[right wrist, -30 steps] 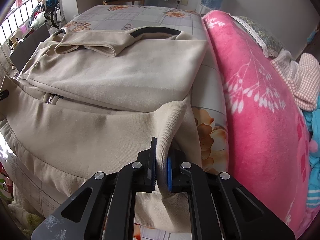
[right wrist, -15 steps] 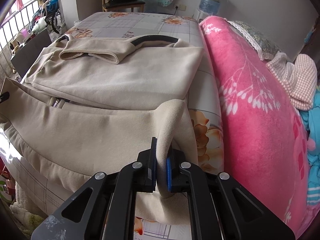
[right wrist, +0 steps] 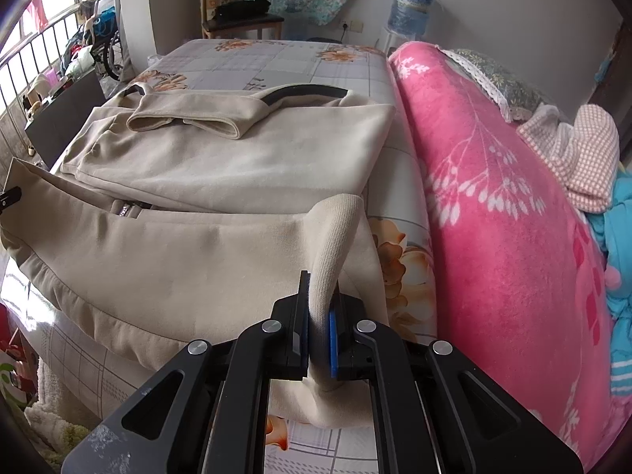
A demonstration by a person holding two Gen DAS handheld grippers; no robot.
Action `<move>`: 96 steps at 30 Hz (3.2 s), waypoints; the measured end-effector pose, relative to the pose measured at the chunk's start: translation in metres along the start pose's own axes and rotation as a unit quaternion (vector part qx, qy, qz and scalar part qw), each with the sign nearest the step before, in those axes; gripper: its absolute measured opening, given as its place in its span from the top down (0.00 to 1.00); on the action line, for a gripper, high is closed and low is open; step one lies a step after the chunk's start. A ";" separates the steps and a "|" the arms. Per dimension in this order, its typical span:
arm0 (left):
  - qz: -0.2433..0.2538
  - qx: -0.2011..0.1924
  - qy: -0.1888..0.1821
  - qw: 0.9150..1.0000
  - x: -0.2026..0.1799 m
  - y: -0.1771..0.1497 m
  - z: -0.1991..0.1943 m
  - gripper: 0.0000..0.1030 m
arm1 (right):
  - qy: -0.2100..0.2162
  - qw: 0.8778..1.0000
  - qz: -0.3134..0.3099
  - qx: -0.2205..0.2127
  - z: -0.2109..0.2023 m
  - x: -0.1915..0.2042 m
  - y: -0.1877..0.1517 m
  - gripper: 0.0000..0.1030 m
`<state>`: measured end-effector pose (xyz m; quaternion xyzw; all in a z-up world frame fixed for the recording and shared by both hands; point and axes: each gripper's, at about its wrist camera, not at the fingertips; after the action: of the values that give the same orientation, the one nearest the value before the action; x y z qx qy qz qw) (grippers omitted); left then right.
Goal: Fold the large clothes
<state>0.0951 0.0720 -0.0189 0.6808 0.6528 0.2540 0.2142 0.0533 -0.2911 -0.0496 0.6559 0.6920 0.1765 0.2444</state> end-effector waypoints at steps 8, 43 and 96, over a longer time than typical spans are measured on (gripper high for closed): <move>0.000 -0.015 0.003 1.000 -0.001 -0.002 -0.015 0.94 | 0.004 1.000 0.008 -0.015 -0.012 -0.003 -0.006 0.95; -0.004 -0.095 0.026 0.995 -0.002 0.009 -0.078 0.94 | 0.023 0.993 0.028 -0.112 -0.070 -0.013 0.001 0.96; -0.036 -0.010 -0.104 0.994 0.002 0.197 0.147 0.72 | 0.092 0.993 0.029 -0.072 0.097 -0.052 0.190 0.65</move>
<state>0.3403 0.0685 -0.0107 0.6776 0.6483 0.1802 0.2966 0.2660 -0.3359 -0.0161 0.6372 0.6780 0.2924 0.2207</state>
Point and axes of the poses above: each gripper's, at about its wrist camera, not at the fingertips, and z roughly the way its jaws point, x to its left, y to its top
